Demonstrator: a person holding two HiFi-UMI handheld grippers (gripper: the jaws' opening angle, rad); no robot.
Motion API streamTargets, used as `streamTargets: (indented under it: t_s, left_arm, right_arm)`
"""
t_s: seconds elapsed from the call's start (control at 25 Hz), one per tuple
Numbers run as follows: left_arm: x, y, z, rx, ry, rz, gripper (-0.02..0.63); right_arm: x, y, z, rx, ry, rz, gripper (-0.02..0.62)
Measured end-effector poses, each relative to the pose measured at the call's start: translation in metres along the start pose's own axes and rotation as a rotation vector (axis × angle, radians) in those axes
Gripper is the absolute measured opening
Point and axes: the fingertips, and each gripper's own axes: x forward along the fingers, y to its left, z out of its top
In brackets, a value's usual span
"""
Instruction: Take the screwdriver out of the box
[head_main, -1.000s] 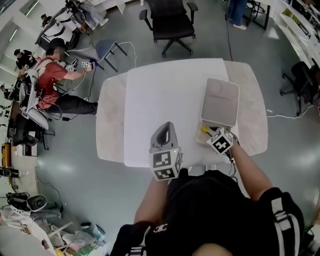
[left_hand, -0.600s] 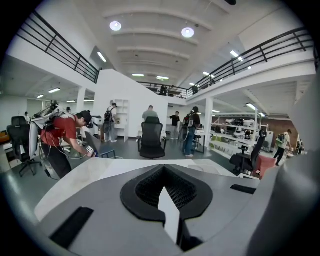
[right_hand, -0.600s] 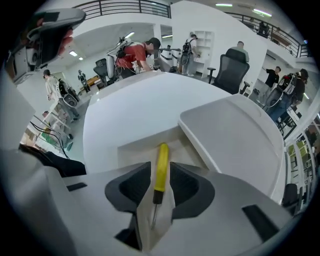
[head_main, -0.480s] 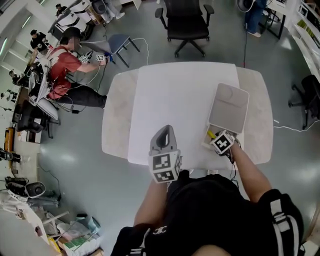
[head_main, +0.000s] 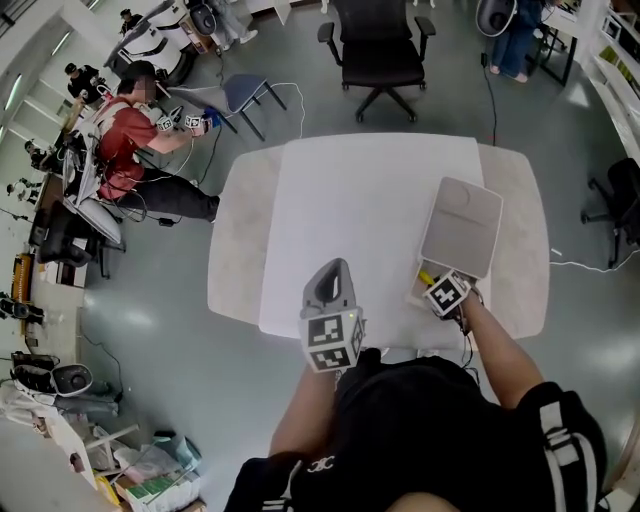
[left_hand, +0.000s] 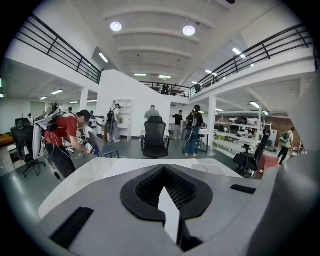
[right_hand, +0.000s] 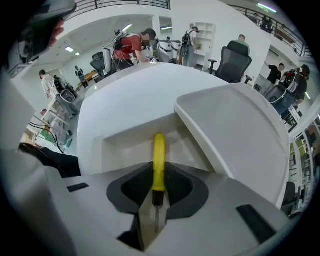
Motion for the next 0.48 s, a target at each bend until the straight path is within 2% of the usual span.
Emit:
streamTargets:
  t_s: [0.16, 0.28, 0.48]
  left_arm:
    - [0.005, -0.001, 0.002, 0.01, 0.0, -0.013, 0.014]
    - [0.009, 0.0, 0.006, 0.013, -0.008, -0.019, 0.014]
    - [0.021, -0.003, 0.01, 0.027, -0.017, -0.046, 0.014]
  right_arm:
    - [-0.002, 0.011, 0.011, -0.001, -0.071, 0.041, 0.069]
    - [-0.013, 0.01, 0.025, -0.045, -0.139, 0.019, 0.069]
    - [-0.033, 0.003, 0.035, 0.009, -0.232, 0.007, 0.069]
